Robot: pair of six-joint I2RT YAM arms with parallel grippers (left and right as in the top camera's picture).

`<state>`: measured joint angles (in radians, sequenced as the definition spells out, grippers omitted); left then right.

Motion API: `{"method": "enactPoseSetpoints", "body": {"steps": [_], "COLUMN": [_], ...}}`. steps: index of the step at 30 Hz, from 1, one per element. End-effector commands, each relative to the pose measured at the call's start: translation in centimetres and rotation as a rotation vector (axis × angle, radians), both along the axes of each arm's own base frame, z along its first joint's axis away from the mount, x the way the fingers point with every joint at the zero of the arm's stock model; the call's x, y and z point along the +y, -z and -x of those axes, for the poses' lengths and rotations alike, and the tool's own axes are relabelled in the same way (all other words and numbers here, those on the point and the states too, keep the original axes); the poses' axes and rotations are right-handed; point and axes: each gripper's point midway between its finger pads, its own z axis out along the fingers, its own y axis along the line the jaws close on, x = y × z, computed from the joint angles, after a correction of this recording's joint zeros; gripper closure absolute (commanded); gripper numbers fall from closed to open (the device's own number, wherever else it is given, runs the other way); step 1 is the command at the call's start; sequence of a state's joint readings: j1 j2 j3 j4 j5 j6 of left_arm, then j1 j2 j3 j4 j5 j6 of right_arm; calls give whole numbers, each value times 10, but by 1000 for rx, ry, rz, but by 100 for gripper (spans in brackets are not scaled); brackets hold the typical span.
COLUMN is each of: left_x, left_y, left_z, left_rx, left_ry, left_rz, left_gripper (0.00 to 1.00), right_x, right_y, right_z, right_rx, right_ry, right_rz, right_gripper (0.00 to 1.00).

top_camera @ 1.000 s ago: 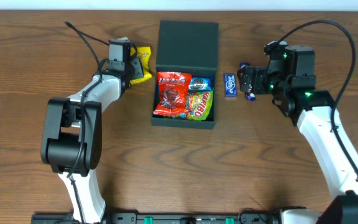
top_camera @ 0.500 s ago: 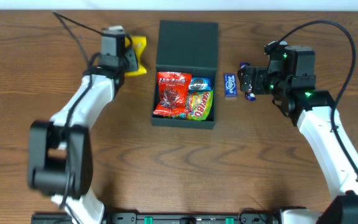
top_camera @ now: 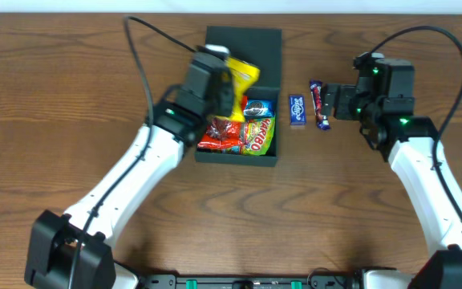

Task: Pack container
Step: 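Place the yellow Hacks bag into the box beside the red bag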

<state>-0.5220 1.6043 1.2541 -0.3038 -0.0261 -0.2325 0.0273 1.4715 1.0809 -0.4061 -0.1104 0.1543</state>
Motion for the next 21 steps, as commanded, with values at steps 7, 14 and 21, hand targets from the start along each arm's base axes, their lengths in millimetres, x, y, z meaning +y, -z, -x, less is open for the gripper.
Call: {"method": "enactPoseSetpoints", "body": {"steps": [7, 14, 21], "left_x": [-54, -58, -76], "left_y": [31, 101, 156], "left_z": [42, 39, 45], "left_rx": [170, 279, 396], "left_ry": [-29, -131, -85], "left_rz": [94, 30, 37], "left_gripper": [94, 94, 94], "right_x": [-33, -33, -33], "right_y": [-2, 3, 4], "right_z": [1, 6, 7], "right_rx": [11, 44, 49], "right_ry": [108, 109, 108], "right_rz": [-11, -10, -9], "right_gripper": [1, 1, 1]}}
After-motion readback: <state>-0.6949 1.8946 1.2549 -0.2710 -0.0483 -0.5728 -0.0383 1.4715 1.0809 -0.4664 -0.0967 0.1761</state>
